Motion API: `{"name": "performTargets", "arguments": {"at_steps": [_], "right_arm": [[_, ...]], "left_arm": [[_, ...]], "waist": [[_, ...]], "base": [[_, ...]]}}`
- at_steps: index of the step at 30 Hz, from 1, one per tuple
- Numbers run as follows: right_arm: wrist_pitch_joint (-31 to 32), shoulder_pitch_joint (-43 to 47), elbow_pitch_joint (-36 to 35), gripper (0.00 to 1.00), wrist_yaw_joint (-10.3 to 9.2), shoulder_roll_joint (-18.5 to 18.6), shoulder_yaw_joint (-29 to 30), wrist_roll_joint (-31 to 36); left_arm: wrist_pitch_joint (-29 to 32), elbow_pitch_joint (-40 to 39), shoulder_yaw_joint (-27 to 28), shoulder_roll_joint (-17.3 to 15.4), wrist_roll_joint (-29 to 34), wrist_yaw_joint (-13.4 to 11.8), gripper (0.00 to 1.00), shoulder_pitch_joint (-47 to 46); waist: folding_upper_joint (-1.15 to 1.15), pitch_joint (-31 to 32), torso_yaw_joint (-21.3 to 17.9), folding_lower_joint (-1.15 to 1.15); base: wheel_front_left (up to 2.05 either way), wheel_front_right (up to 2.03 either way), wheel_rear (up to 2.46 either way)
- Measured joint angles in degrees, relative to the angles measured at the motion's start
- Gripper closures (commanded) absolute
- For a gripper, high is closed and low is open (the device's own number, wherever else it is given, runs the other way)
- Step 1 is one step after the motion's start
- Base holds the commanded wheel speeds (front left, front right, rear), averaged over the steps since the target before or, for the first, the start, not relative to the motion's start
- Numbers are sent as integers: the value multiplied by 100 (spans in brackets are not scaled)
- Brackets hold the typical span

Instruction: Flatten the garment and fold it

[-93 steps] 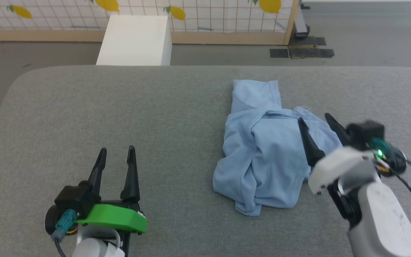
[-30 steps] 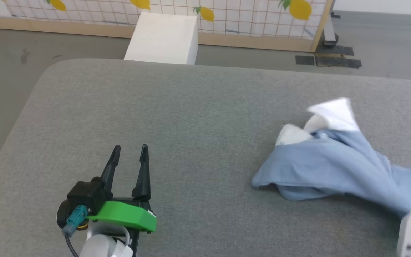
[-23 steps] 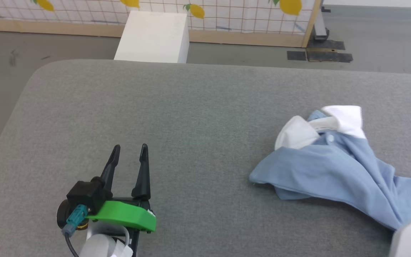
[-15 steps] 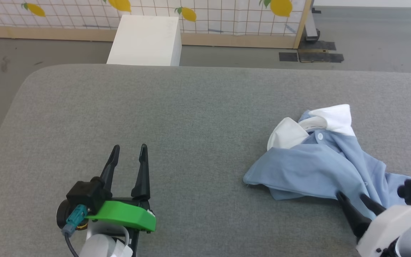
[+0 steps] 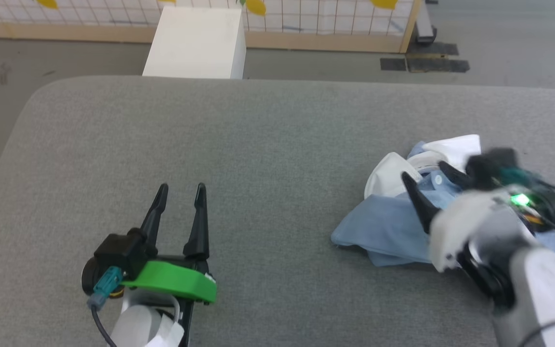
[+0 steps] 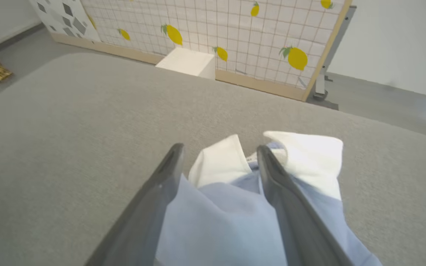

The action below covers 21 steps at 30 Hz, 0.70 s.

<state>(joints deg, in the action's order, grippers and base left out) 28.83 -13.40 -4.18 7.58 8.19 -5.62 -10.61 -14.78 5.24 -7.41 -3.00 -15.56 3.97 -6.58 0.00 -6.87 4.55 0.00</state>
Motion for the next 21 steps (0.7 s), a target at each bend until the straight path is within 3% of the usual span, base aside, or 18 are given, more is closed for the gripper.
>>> {"name": "performTargets", "arguments": {"at_steps": [8, 15, 18, 21], "right_arm": [[977, -1533, 2101, 0, 0, 37, -381, 265], [2113, -2102, 3095, 0, 0, 360, -899, 422], [2592, -2127, 3217, 98, 0, 445, -1167, 167], [2602, -2127, 3018, 100, 0, 517, -1325, -194]], "left_arm": [[-1, -21, -160, 1, -91, -10, 0, -182], [-1, -2, -280, 1, -152, -59, 0, -187], [-1, 31, -301, 1, -153, -60, 0, -187], [0, 57, -286, 1, -153, -69, 0, -187]], "waist": [[0, -292, 244, 0], [0, -450, 504, 0], [0, -459, 587, 0], [0, -409, 618, 0]], "base": [[0, 0, 0], [0, 0, 0], [0, 0, 0], [0, 0, 0]]}}
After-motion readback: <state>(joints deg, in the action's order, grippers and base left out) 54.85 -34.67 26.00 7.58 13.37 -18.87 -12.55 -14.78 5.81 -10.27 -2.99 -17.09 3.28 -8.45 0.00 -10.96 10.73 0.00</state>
